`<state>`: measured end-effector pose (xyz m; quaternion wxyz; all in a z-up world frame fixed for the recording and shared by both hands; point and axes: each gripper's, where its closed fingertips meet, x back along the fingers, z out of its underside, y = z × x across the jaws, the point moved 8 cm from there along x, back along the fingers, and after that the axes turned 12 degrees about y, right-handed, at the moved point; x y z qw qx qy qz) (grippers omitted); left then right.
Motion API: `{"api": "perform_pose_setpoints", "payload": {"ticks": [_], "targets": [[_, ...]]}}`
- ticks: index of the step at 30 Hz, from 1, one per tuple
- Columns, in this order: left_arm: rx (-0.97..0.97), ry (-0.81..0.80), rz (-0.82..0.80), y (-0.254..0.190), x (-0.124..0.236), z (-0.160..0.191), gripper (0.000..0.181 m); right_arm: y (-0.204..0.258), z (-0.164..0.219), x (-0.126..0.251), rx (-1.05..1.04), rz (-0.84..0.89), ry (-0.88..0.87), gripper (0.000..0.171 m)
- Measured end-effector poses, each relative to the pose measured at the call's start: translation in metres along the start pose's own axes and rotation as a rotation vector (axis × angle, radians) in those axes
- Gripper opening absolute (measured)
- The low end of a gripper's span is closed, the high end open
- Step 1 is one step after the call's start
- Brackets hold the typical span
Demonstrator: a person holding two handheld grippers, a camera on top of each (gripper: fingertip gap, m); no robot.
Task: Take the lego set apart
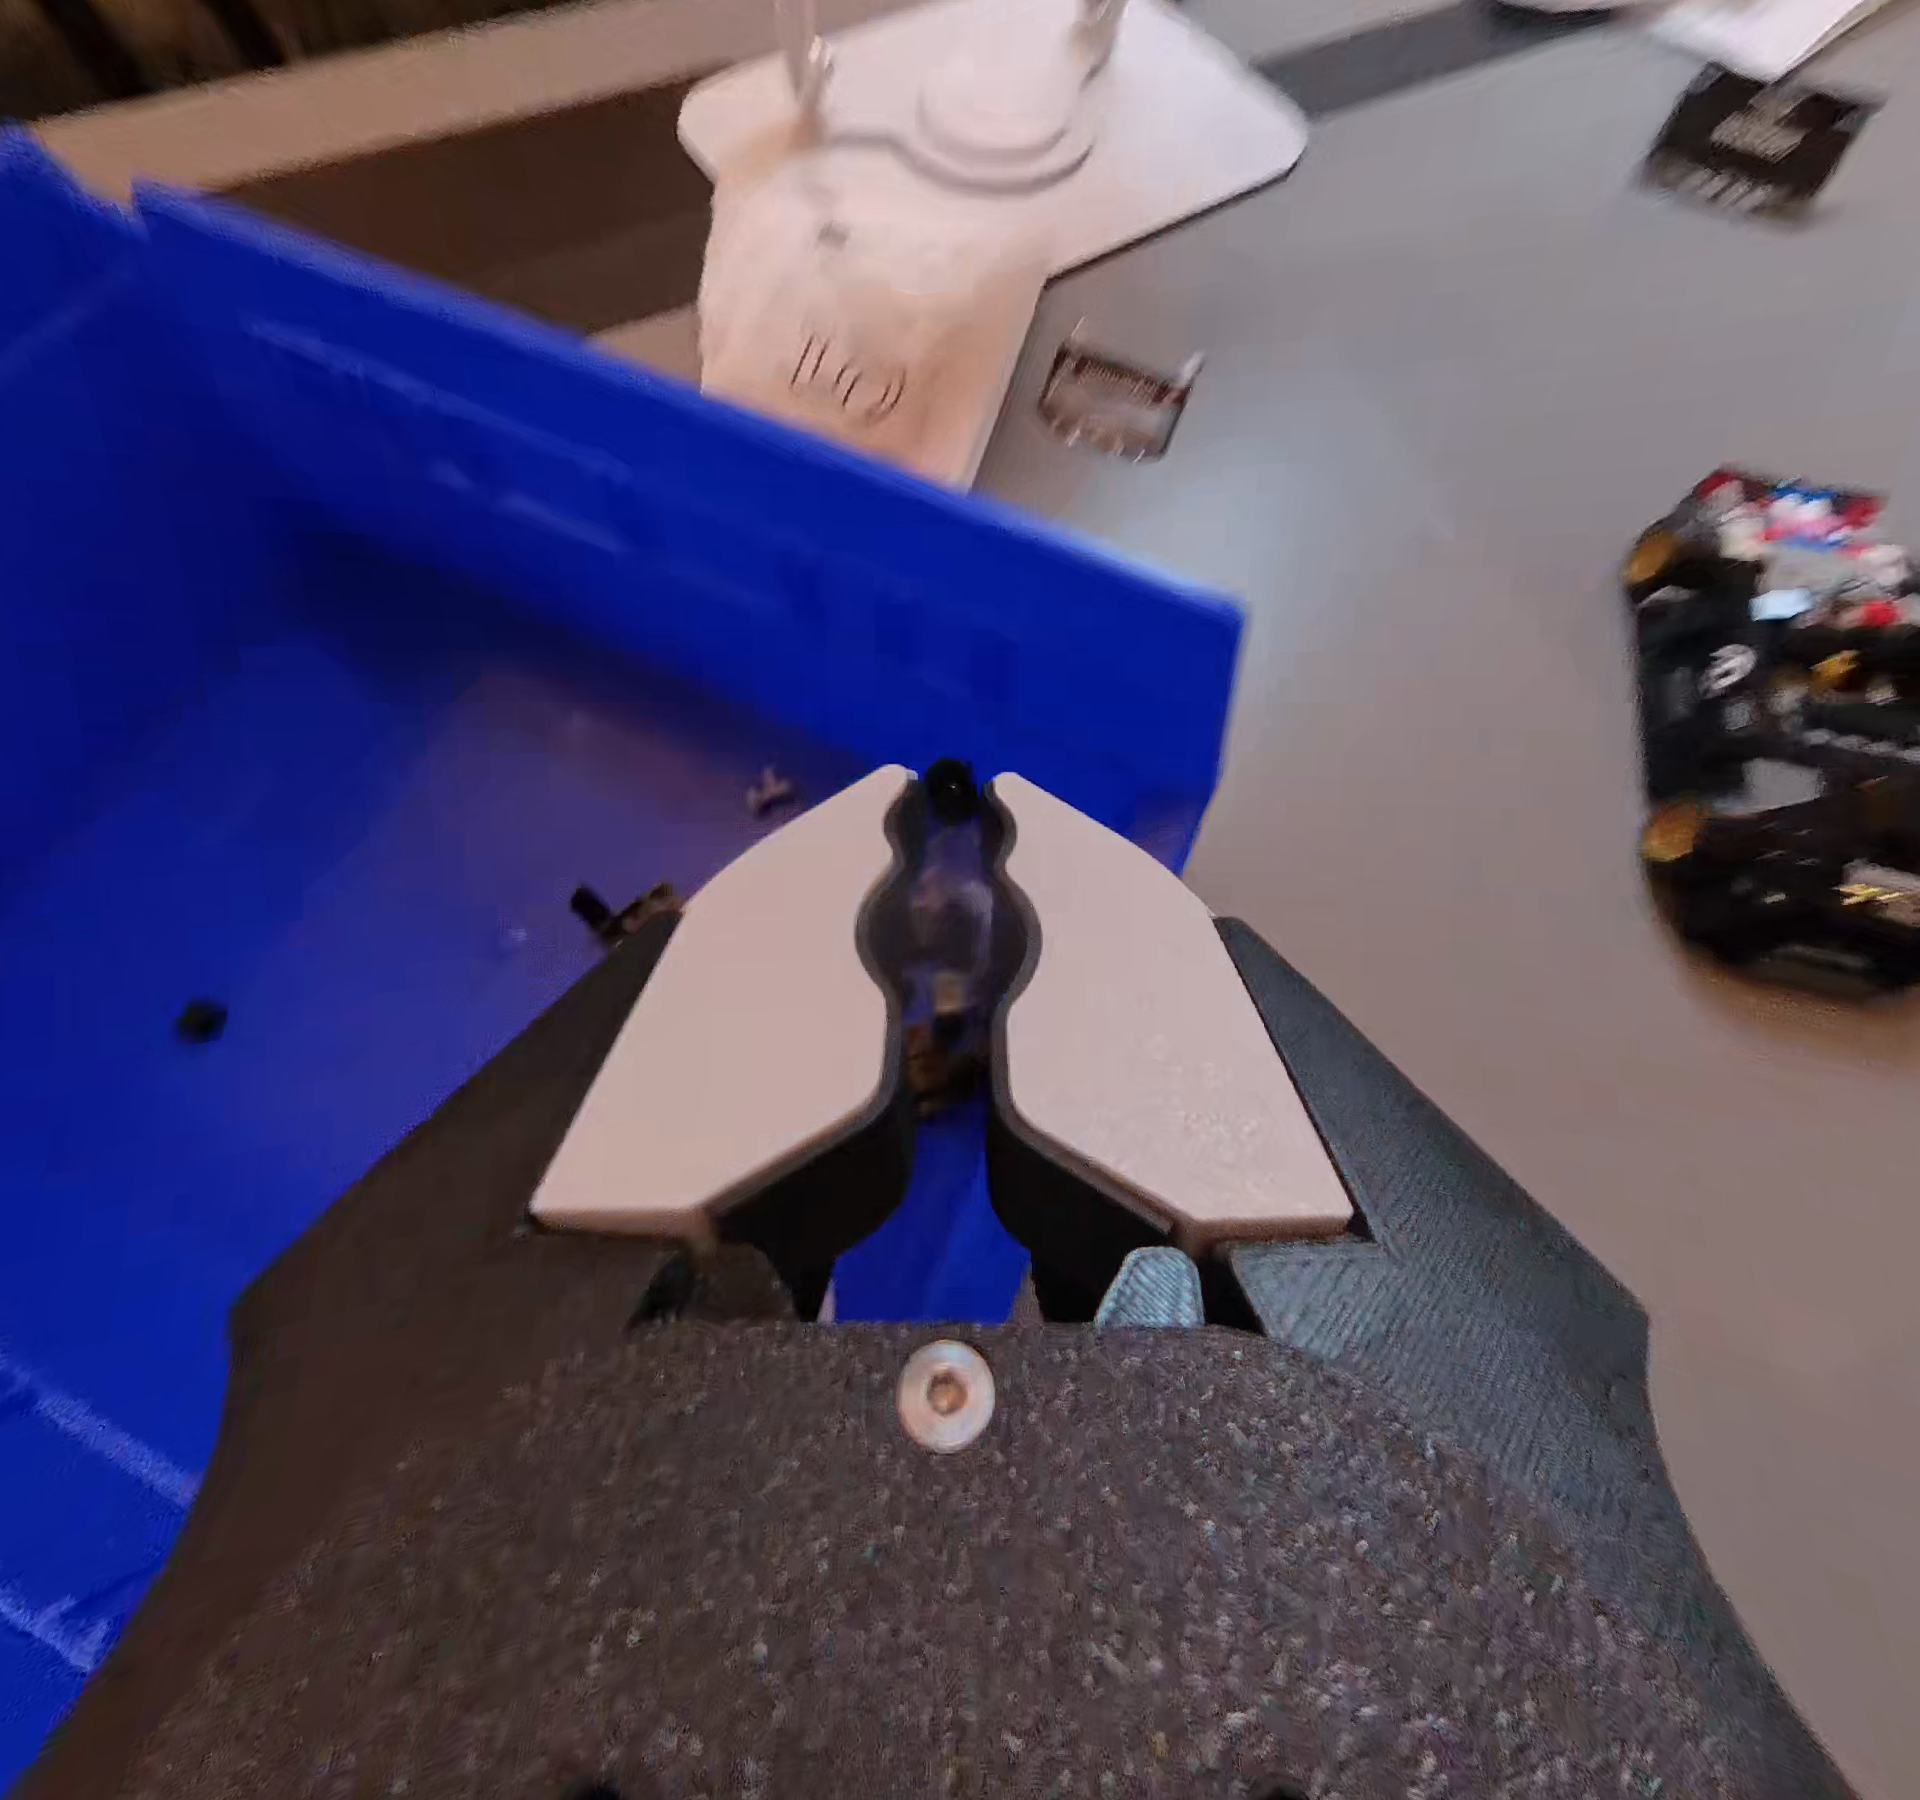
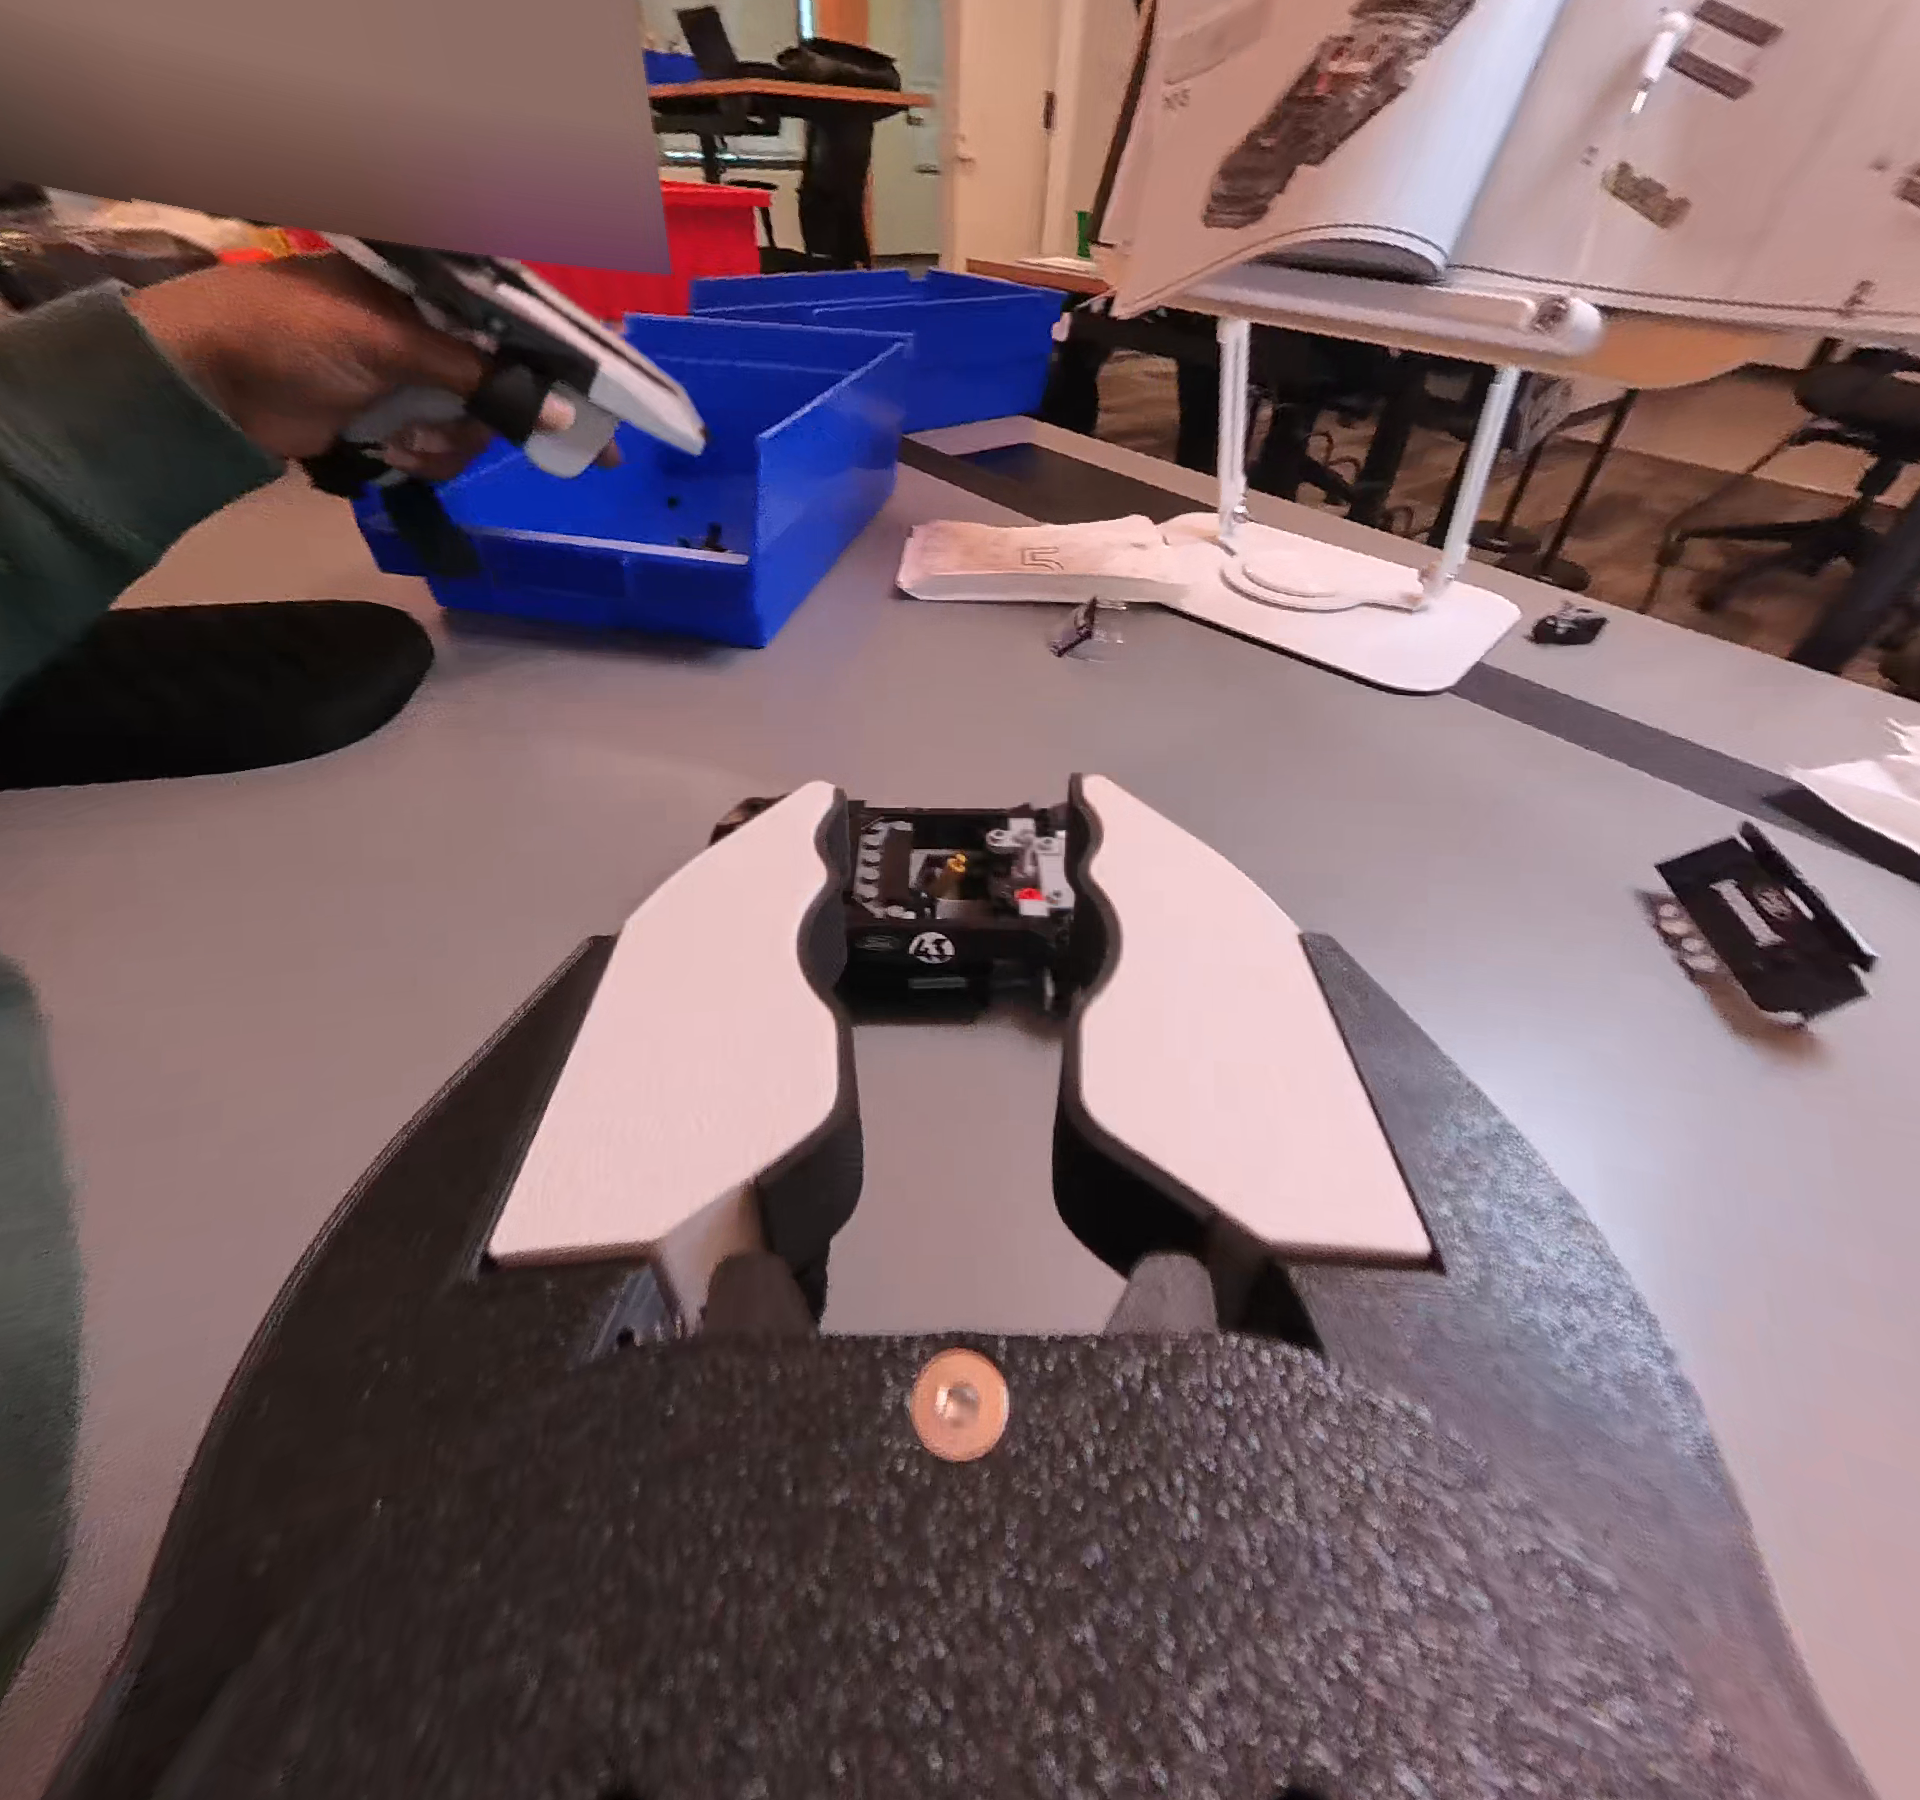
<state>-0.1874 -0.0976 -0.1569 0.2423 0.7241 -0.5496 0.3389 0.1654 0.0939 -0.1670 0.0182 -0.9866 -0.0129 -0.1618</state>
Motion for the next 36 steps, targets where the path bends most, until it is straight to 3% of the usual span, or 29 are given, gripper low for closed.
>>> {"api": "perform_pose_setpoints", "payload": {"ticks": [8,11,14,19,23,28,36], "targets": [[-0.019,0.043,0.01,0.0,-0.016,0.014,0.053,-0.007,0.007,-0.006,-0.01,0.037,0.04,0.037],[-0.124,-0.174,0.056,-0.022,-0.001,0.0,0.051,-0.005,0.009,-0.01,0.002,0.029,0.06,0.035],[-0.331,-0.381,0.246,-0.072,0.016,-0.011,0.034,-0.005,0.009,-0.016,0.006,0.043,0.103,0.033],[-0.519,-0.23,0.513,-0.141,-0.013,-0.009,0.042,-0.02,-0.012,-0.032,0.084,0.102,0.222,0.034],[-0.562,-0.129,0.66,-0.171,-0.047,-0.003,0.068,-0.034,-0.026,-0.054,0.131,0.041,0.302,0.03],[-0.524,-0.055,0.723,-0.178,-0.067,0.016,0.075,-0.029,-0.01,-0.076,0.108,-0.06,0.385,0.026],[-0.534,-0.033,0.687,-0.177,-0.07,0.019,0.067,-0.021,0.011,-0.083,0.114,-0.162,0.432,0.019]]}}
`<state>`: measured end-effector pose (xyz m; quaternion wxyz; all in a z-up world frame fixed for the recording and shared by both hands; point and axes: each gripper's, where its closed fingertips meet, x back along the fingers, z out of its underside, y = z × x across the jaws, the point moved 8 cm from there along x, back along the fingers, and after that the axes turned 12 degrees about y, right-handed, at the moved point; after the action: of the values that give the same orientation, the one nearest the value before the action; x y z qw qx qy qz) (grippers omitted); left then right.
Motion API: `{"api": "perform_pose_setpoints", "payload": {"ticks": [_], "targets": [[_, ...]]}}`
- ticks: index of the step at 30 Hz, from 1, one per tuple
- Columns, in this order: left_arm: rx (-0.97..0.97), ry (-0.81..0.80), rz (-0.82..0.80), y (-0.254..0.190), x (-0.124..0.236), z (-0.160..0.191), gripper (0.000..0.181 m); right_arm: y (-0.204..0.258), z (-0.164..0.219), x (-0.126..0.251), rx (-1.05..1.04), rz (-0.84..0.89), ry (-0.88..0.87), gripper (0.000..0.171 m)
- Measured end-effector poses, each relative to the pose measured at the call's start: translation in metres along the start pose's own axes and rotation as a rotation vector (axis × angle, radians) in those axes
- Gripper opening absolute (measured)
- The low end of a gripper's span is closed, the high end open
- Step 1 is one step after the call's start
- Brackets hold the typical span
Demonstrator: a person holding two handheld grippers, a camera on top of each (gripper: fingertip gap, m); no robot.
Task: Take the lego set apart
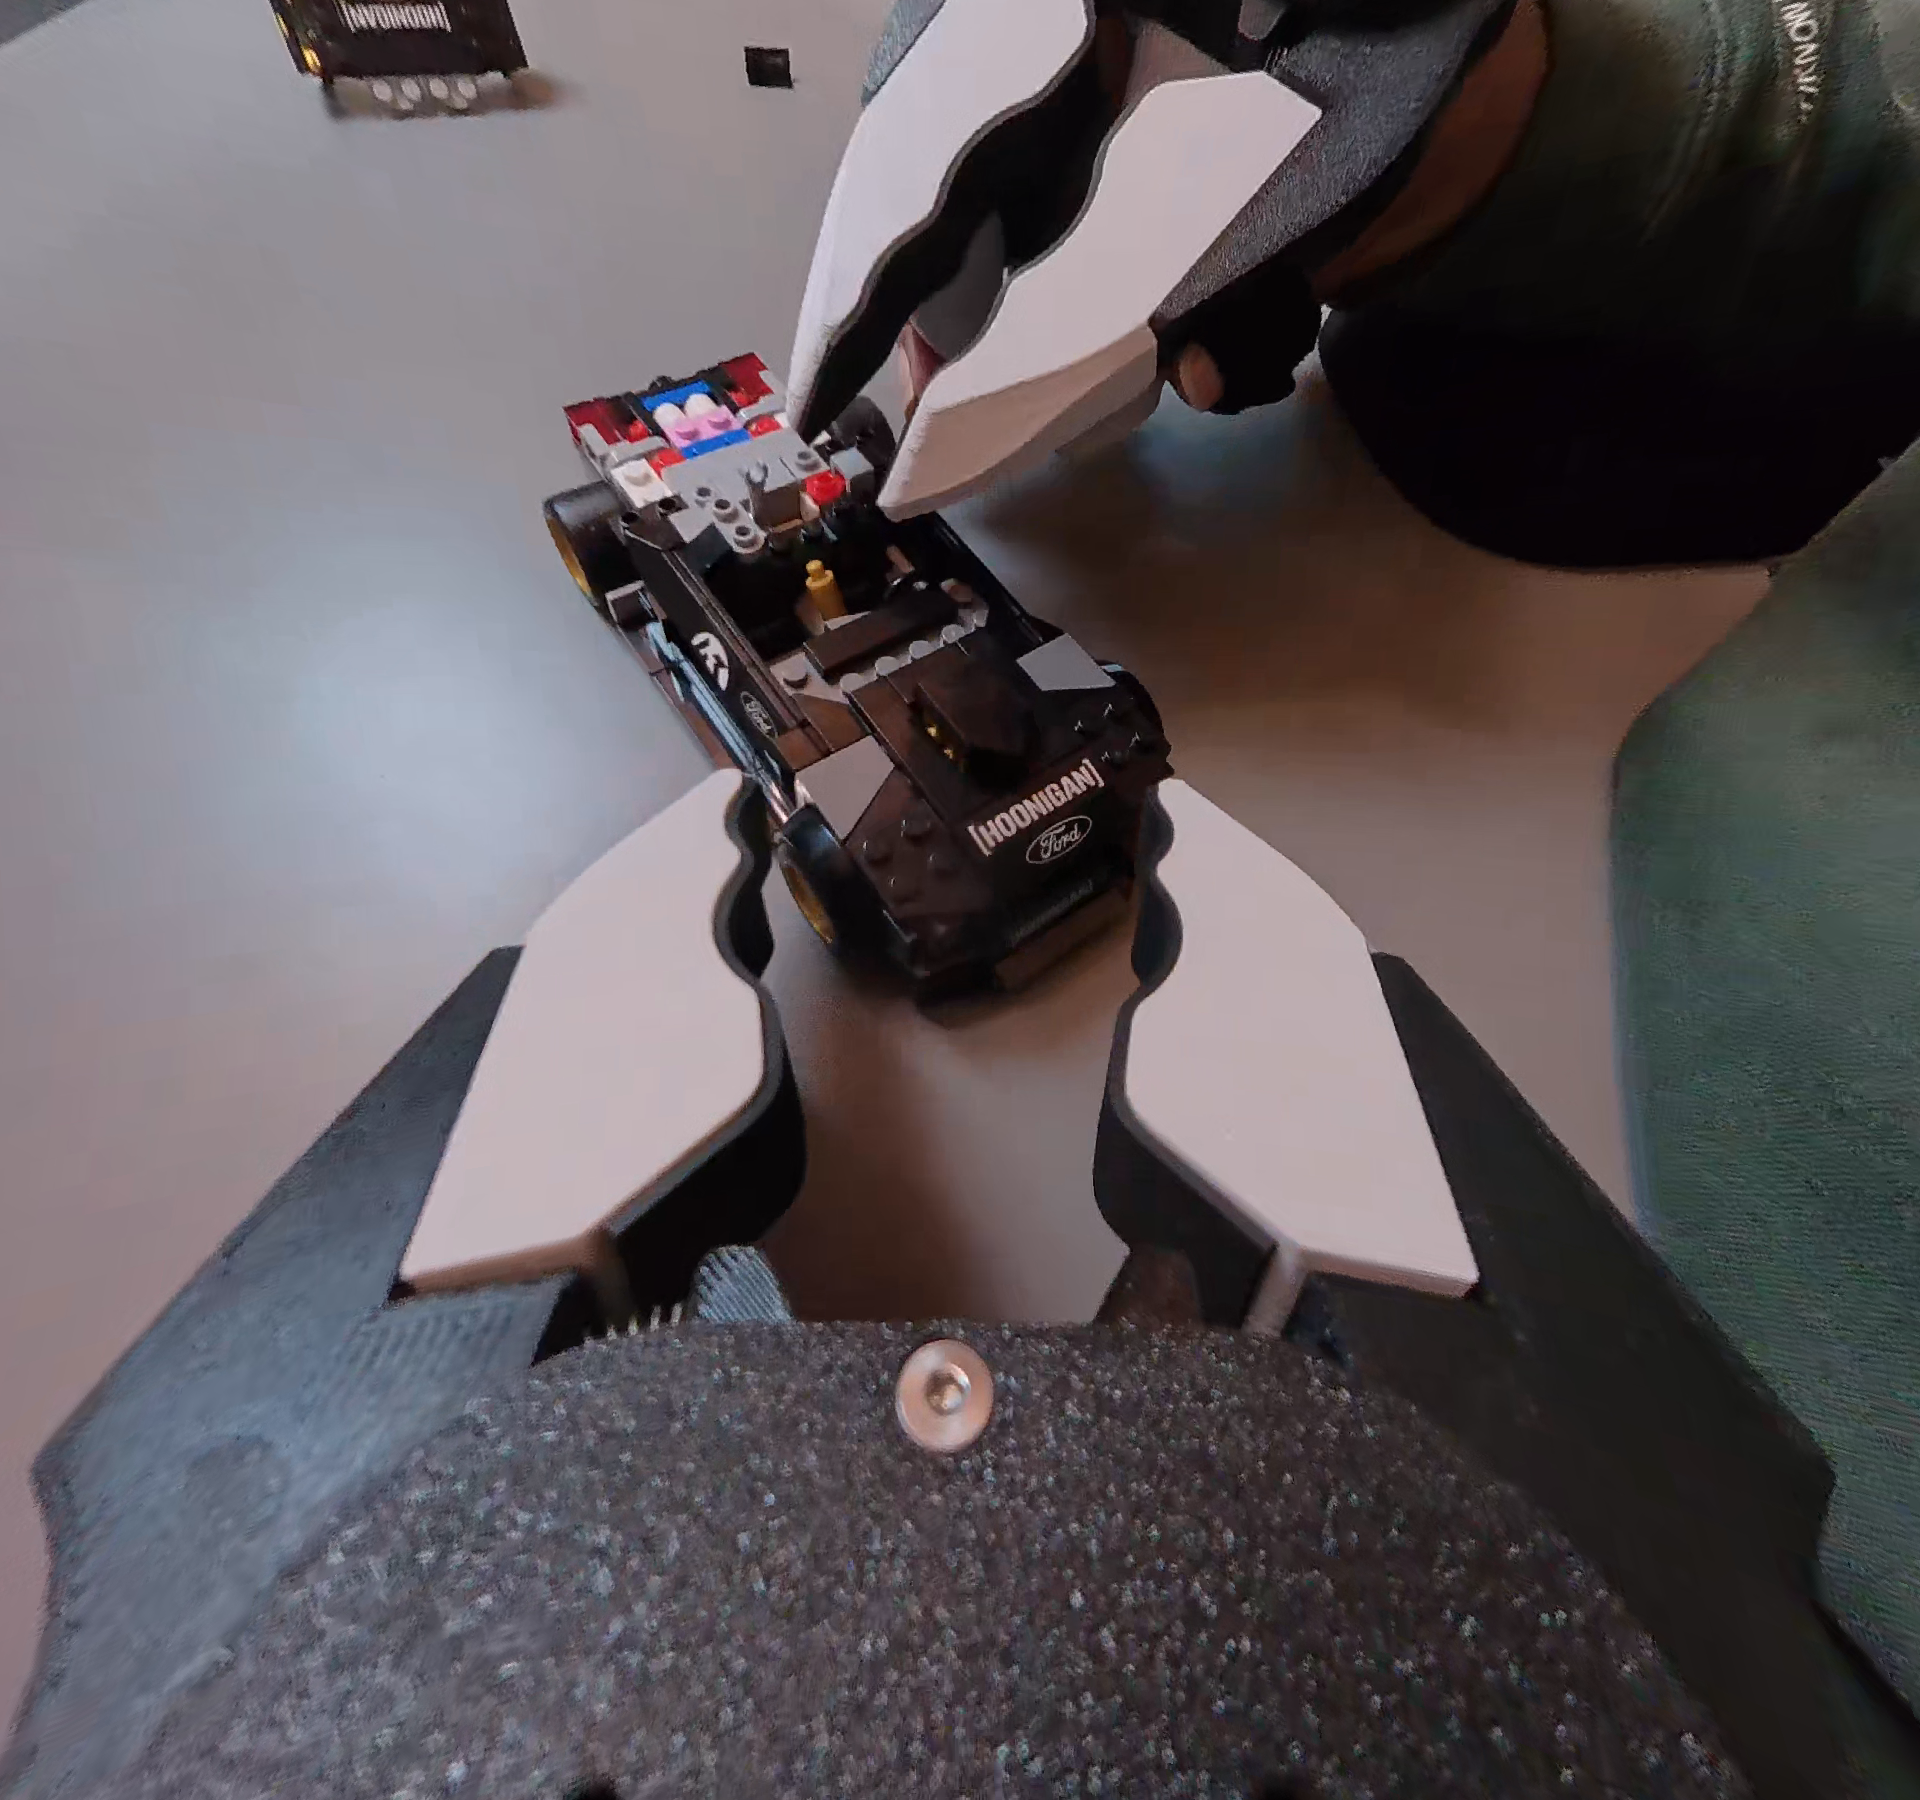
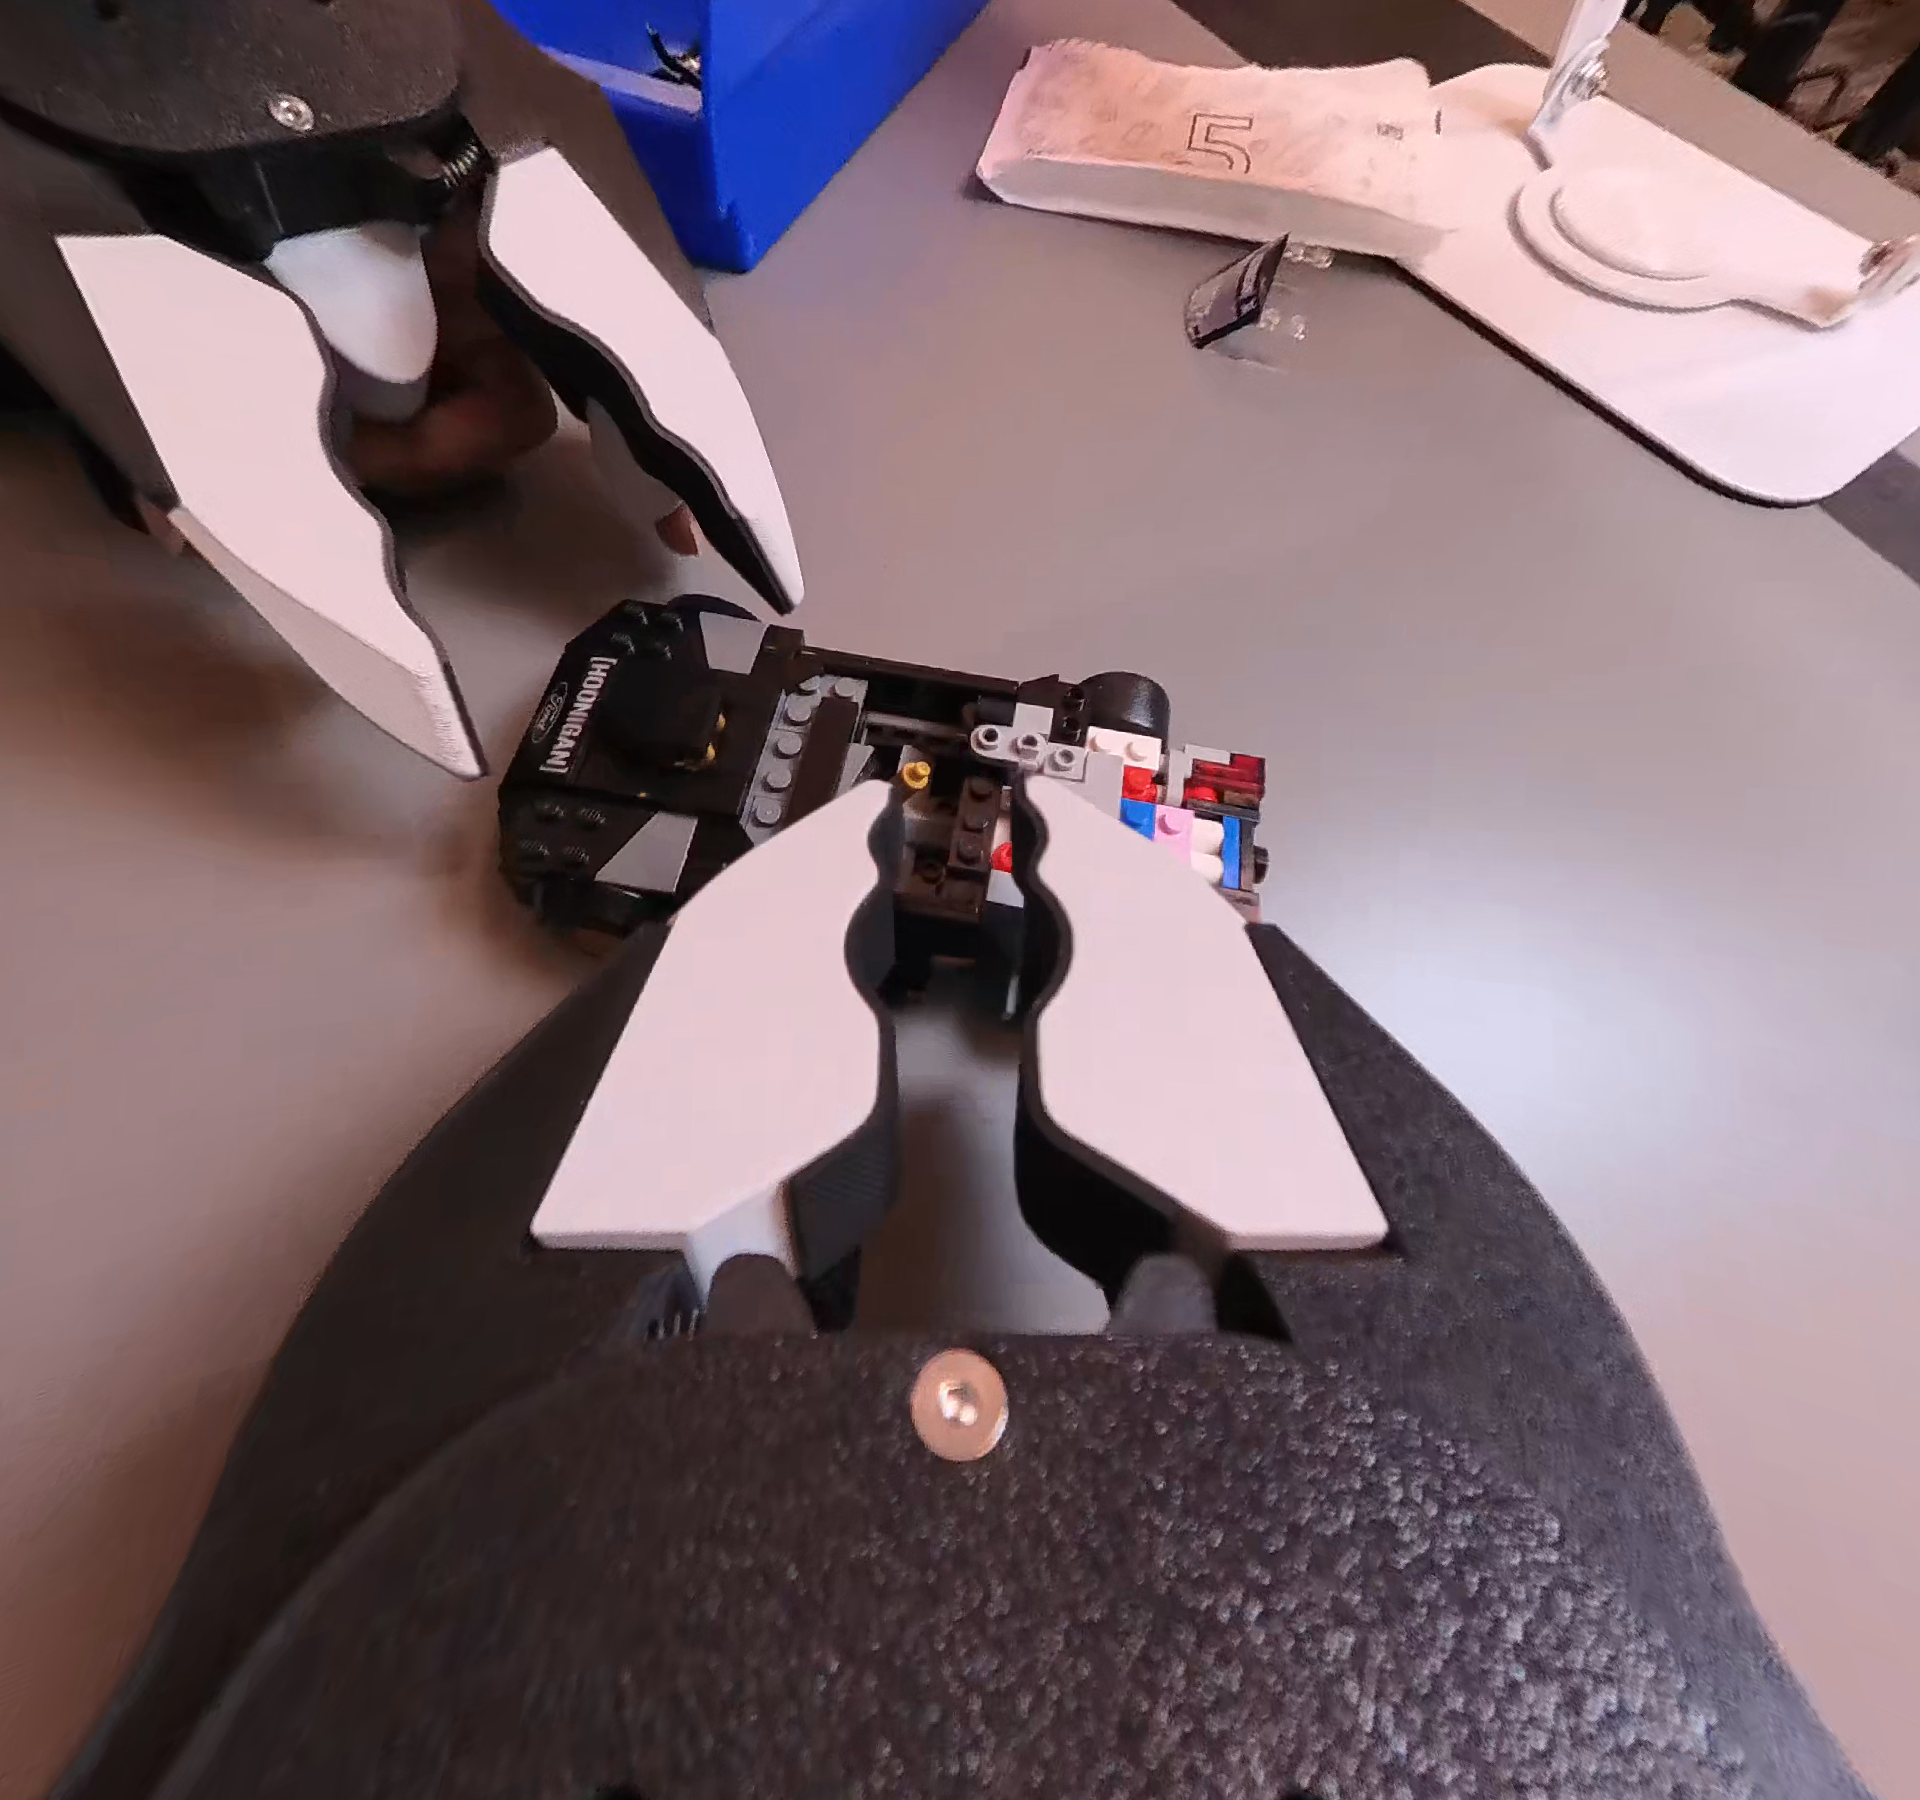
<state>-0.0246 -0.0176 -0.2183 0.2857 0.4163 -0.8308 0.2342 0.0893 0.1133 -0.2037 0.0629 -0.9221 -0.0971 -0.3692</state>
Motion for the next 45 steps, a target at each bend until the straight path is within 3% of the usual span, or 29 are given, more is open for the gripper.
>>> {"api": "perform_pose_setpoints", "payload": {"ticks": [22,27,33,45], "targets": [[0.041,0.036,0.046,0.002,-0.002,0.001,0.065,0.003,-0.014,-0.012,0.012,0.065,0.321,0.01],[0.037,0.036,0.042,0.002,-0.002,0.001,0.065,-0.006,-0.033,0.002,-0.04,0.053,0.216,0.014],[0.036,0.035,0.037,0.0,-0.001,0.003,0.065,0.0,-0.03,-0.023,0.023,0.081,0.329,0.018],[0.046,0.038,0.058,0.0,-0.002,0.003,0.065,0.002,-0.031,-0.026,0.031,0.098,0.342,0.016]]}}
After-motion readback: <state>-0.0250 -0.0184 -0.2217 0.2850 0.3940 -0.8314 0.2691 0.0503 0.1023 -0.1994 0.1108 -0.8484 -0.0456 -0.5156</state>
